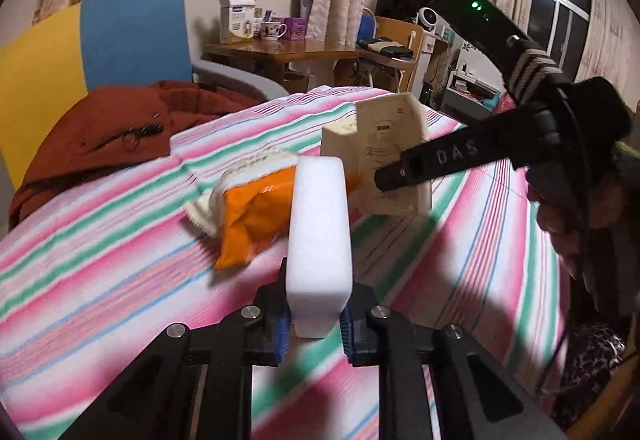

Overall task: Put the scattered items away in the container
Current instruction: 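Grasp a white sponge with the left tool while the right tool grasps a cream paper box, then lift and carry the white sponge and cream box over the gold tray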

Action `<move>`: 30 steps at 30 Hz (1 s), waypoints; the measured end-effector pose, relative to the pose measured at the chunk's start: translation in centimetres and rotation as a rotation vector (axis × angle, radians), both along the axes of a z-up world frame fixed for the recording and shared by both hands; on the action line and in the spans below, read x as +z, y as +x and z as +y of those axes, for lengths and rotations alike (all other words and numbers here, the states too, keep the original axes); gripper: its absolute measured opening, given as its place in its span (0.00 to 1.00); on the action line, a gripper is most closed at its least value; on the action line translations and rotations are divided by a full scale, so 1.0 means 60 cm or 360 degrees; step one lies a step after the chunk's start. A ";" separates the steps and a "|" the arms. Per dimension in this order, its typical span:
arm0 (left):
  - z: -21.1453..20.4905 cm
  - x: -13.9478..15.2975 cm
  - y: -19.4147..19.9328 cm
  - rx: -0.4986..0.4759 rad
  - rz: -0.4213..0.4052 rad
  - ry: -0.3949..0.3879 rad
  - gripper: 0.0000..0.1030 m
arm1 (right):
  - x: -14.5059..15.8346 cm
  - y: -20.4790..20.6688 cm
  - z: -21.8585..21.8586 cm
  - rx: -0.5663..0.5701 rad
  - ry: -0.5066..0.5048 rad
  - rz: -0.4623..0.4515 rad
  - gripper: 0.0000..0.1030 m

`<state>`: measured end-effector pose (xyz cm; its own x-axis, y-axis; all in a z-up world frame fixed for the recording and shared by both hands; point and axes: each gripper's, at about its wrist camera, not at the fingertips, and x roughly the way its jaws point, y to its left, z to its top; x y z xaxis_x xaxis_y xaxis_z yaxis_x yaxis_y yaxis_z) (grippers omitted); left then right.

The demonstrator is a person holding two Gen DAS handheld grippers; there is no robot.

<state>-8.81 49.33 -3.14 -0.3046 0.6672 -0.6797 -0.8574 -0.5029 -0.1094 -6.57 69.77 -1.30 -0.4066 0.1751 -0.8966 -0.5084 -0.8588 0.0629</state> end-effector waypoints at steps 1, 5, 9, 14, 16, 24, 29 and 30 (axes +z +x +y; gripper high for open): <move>-0.011 0.000 0.004 0.0005 -0.0010 0.0001 0.18 | 0.001 -0.002 -0.004 0.0024 0.0007 0.0004 0.57; -0.066 0.003 0.019 0.0046 -0.0050 0.0006 0.18 | 0.003 -0.006 -0.017 0.0091 0.0016 0.0011 0.52; -0.124 0.005 0.029 0.0104 -0.0106 0.0008 0.18 | 0.004 -0.008 -0.025 0.0131 0.0029 0.0009 0.50; -0.201 0.016 0.051 0.0169 -0.0143 0.0021 0.18 | 0.002 -0.006 -0.035 0.0171 0.0049 -0.0003 0.49; -0.229 0.019 0.059 0.0194 -0.0159 0.0017 0.18 | 0.001 -0.002 -0.040 0.0179 0.0044 -0.0006 0.49; -0.329 0.020 0.089 0.0264 -0.0152 0.0016 0.18 | -0.008 0.030 -0.100 0.0231 0.0063 -0.0016 0.49; -0.363 0.006 0.095 0.0308 -0.0144 0.0023 0.18 | 0.013 0.076 -0.176 0.0294 0.0090 0.0092 0.48; -0.368 0.005 0.097 0.0313 -0.0138 0.0034 0.18 | 0.017 0.084 -0.190 0.0304 0.0080 0.0131 0.48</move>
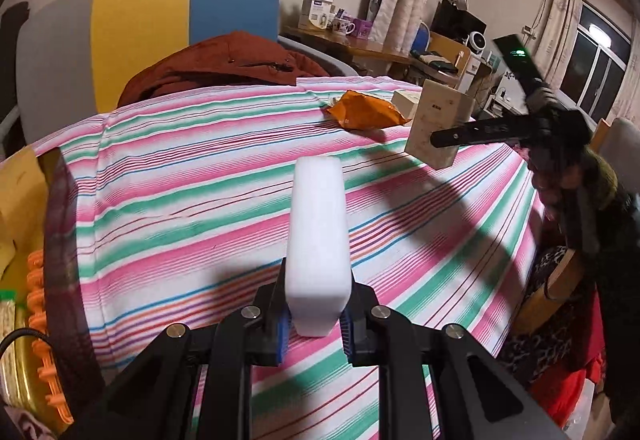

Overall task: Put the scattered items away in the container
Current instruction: 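Lift and carry the white sponge and cream box over the gold tray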

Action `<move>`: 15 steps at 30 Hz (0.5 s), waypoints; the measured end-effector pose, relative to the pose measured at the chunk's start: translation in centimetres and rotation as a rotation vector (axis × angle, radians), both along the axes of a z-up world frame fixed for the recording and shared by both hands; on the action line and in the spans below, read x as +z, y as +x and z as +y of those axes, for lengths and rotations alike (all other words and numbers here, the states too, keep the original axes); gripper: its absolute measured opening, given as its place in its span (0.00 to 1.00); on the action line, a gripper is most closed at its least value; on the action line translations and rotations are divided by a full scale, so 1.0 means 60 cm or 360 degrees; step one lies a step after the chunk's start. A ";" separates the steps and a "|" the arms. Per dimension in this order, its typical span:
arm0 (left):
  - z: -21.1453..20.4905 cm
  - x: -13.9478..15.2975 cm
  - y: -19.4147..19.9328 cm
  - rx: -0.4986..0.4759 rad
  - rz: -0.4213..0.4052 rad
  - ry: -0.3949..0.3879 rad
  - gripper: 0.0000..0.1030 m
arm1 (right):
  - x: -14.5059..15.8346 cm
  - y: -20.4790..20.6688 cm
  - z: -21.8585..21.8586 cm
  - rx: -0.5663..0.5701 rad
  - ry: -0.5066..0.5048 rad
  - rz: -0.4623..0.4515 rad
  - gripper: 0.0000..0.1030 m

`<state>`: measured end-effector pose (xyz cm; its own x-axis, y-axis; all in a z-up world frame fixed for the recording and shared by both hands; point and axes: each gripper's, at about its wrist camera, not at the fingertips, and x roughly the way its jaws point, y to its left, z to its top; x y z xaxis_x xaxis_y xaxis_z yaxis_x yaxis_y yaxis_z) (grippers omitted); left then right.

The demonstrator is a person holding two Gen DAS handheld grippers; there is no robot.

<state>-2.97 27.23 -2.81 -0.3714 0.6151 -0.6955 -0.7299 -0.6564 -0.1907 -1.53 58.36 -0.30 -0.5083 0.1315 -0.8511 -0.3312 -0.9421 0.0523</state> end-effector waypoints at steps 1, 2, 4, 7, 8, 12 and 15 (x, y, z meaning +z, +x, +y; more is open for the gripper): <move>-0.004 0.000 0.002 0.0001 0.0006 0.0008 0.18 | 0.002 0.007 -0.015 0.0018 -0.0018 0.0039 0.48; -0.006 0.001 0.005 -0.0003 0.0017 0.0012 0.18 | 0.003 0.016 -0.033 0.0042 -0.0040 0.0083 0.48; -0.011 0.003 0.014 -0.0005 0.0061 0.0009 0.18 | 0.001 0.029 -0.064 0.0075 -0.0076 0.0146 0.49; -0.019 0.000 0.022 -0.0007 0.0088 0.0031 0.18 | -0.011 0.048 -0.114 0.0124 -0.0127 0.0246 0.49; -0.021 -0.001 0.022 -0.0009 0.0092 0.0041 0.18 | -0.016 0.055 -0.131 0.0141 -0.0145 0.0277 0.49; -0.028 -0.001 0.015 0.0009 0.0070 0.0097 0.18 | -0.036 0.068 -0.190 0.0180 -0.0166 0.0332 0.49; -0.026 -0.006 0.010 0.0007 0.0050 0.0115 0.19 | -0.044 0.074 -0.216 0.0182 -0.0159 0.0362 0.48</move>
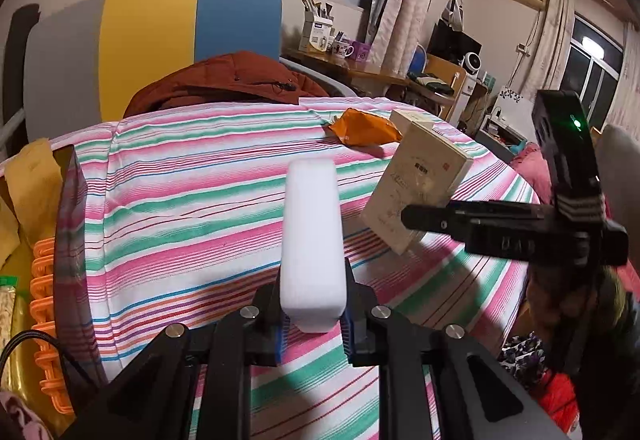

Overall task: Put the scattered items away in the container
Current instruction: 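Lift and carry the white sponge and cream box over the gold tray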

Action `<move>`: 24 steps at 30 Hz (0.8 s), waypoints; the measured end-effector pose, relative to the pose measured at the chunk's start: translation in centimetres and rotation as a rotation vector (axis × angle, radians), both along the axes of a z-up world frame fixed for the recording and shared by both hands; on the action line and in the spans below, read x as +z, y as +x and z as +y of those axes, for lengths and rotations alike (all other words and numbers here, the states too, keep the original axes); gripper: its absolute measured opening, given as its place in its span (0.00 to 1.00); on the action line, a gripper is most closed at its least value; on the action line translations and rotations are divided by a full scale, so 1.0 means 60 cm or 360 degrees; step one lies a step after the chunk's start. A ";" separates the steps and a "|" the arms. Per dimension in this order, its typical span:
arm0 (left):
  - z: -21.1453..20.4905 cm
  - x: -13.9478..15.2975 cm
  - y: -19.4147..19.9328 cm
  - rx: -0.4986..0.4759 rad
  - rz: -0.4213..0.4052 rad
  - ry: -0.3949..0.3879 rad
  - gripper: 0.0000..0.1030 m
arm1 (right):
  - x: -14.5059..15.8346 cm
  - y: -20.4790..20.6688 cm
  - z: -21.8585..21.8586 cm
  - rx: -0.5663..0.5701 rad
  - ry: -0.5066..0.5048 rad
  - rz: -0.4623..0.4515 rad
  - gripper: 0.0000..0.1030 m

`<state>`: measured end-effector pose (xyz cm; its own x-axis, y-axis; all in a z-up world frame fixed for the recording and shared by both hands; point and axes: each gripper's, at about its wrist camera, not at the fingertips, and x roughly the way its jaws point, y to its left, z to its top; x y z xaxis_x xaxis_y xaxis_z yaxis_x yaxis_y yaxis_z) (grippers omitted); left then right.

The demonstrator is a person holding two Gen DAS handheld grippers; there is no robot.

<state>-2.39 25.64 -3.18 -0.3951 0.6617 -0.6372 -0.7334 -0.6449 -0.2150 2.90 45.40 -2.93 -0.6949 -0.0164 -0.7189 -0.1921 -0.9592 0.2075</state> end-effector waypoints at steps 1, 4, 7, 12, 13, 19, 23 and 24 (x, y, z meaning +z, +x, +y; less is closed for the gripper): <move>0.001 -0.002 -0.001 -0.0003 -0.0012 0.0002 0.19 | -0.001 0.003 -0.007 -0.0009 0.0017 0.0008 0.48; 0.006 -0.007 0.001 0.0006 0.0003 -0.0006 0.19 | -0.008 0.008 -0.023 -0.0022 0.0021 0.0032 0.48; 0.010 -0.012 0.000 0.0004 0.0010 -0.0014 0.19 | -0.016 0.012 -0.034 -0.0046 0.0031 0.0042 0.48; 0.016 -0.009 0.000 -0.0024 0.0036 0.0011 0.24 | -0.018 0.018 -0.041 -0.0084 0.0074 0.0070 0.49; 0.018 -0.010 0.000 -0.0022 0.0051 0.0004 0.25 | -0.018 0.018 -0.040 -0.0088 0.0078 0.0074 0.49; 0.027 -0.023 0.000 -0.0051 0.0051 -0.0030 0.21 | -0.019 0.020 -0.046 -0.0108 0.0100 0.0109 0.49; 0.025 -0.023 0.009 -0.0047 0.0096 -0.0043 0.19 | -0.021 0.022 -0.048 -0.0125 0.0082 0.0139 0.49; 0.022 -0.021 0.011 -0.0037 0.0107 -0.0040 0.19 | -0.022 0.021 -0.048 -0.0130 0.0070 0.0144 0.49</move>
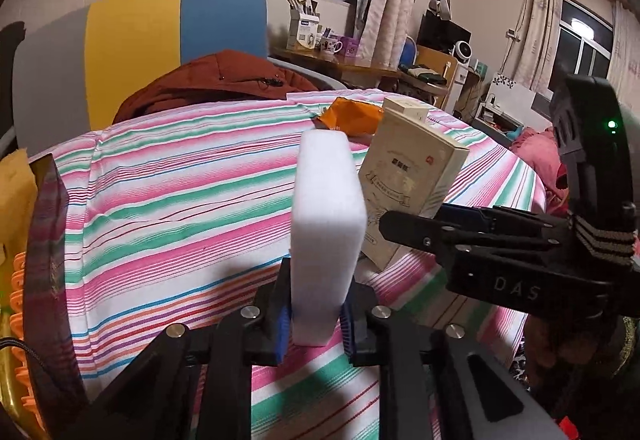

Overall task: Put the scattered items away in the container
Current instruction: 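Lift and carry the white sponge and cream box over the gold tray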

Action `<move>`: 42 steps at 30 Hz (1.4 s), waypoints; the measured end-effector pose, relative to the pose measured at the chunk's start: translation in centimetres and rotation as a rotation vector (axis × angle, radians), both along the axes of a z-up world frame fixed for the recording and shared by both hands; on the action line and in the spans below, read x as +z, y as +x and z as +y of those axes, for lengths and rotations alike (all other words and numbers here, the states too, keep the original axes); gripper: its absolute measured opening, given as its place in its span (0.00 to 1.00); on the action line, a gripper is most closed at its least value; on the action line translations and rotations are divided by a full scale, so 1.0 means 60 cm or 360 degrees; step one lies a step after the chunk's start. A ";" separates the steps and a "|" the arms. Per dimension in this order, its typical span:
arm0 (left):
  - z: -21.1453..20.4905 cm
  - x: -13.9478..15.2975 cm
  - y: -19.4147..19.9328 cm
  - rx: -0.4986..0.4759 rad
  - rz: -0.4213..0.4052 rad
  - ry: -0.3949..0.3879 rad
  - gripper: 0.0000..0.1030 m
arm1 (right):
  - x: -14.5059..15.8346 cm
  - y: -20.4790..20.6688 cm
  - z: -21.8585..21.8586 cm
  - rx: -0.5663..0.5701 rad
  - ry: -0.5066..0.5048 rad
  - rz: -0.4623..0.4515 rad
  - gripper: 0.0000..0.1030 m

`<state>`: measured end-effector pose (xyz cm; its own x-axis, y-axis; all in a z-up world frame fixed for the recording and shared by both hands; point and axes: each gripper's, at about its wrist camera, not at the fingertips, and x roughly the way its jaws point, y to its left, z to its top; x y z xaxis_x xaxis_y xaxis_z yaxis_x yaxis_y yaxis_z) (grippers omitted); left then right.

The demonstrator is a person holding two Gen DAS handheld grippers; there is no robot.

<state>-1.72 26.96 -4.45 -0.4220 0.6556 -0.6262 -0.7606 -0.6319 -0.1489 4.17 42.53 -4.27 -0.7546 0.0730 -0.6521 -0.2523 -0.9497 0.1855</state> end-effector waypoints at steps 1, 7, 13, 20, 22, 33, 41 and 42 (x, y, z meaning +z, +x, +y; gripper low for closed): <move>-0.003 0.002 0.002 0.0007 0.0004 0.0006 0.19 | -0.001 0.000 0.000 -0.0007 -0.0007 0.0005 0.49; -0.020 0.012 0.019 0.0019 0.0017 0.0024 0.18 | -0.001 0.003 -0.023 0.0027 0.0040 0.0017 0.49; -0.061 0.024 0.043 0.0044 0.0017 0.0055 0.19 | 0.001 0.011 -0.049 0.0090 0.0022 0.0028 0.49; -0.128 0.061 0.070 0.0099 0.0066 0.0125 0.18 | 0.006 0.019 -0.082 0.0160 0.0005 0.0044 0.49; -0.149 0.071 0.074 0.0126 0.0084 0.0144 0.18 | 0.011 0.020 -0.094 0.0188 -0.0004 0.0057 0.49; -0.264 0.084 0.060 0.0334 0.0074 0.0214 0.18 | 0.039 -0.002 -0.188 0.0395 0.0005 0.0117 0.49; -0.355 0.088 0.035 0.0527 0.0086 0.0254 0.18 | 0.061 -0.033 -0.251 0.0540 0.0004 0.0147 0.49; -0.367 0.090 0.031 0.0555 0.0094 0.0258 0.18 | 0.064 -0.037 -0.259 0.0561 0.0003 0.0150 0.49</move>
